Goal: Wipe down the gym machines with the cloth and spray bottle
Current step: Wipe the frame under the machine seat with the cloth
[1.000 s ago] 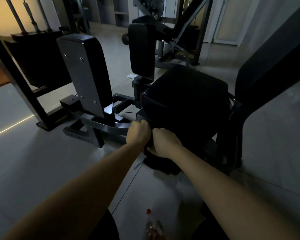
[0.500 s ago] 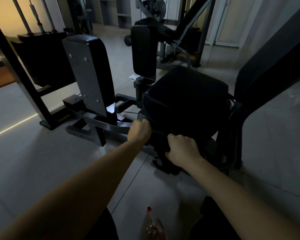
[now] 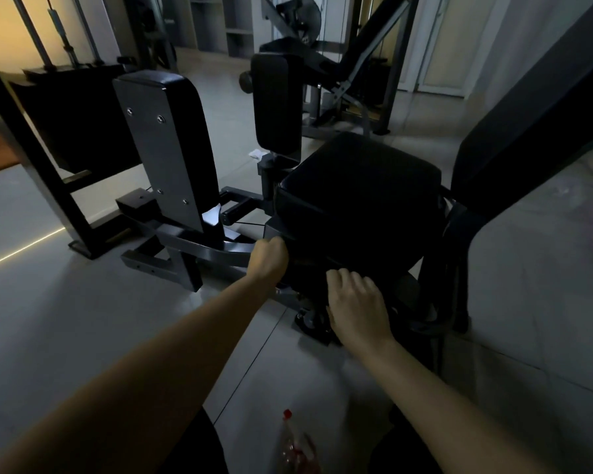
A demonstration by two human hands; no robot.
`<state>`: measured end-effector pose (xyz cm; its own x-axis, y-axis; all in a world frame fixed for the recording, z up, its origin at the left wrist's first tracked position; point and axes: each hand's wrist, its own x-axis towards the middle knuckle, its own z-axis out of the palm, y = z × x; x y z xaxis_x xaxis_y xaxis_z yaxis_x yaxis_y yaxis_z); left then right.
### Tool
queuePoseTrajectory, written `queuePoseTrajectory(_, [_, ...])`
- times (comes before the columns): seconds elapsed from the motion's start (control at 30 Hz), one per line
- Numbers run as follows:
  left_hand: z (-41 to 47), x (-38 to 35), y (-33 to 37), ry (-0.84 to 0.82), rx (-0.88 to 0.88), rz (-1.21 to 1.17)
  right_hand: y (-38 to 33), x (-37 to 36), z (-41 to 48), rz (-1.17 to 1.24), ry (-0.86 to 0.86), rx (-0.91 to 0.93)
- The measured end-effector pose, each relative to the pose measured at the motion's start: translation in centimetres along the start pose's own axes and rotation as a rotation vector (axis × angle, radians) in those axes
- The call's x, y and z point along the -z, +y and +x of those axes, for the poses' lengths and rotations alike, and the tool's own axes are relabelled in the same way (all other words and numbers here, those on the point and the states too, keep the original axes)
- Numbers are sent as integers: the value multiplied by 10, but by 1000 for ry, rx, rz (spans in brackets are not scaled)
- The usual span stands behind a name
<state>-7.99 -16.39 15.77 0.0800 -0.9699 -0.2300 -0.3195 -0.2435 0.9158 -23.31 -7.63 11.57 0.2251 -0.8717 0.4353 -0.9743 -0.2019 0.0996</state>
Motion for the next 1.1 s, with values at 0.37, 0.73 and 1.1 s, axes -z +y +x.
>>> queuePoseTrajectory(0.37, [15, -3, -4, 0, -62, 90, -14, 18, 55, 283, -462, -174])
queuePoseTrajectory(0.73, [7, -4, -3, 85, -81, 170, -21, -4, 18, -29, 16, -33])
queuePoseTrajectory(1.1, [9, -4, -6, 43, -104, 159, 17, 17, 75, 542, -925, -200])
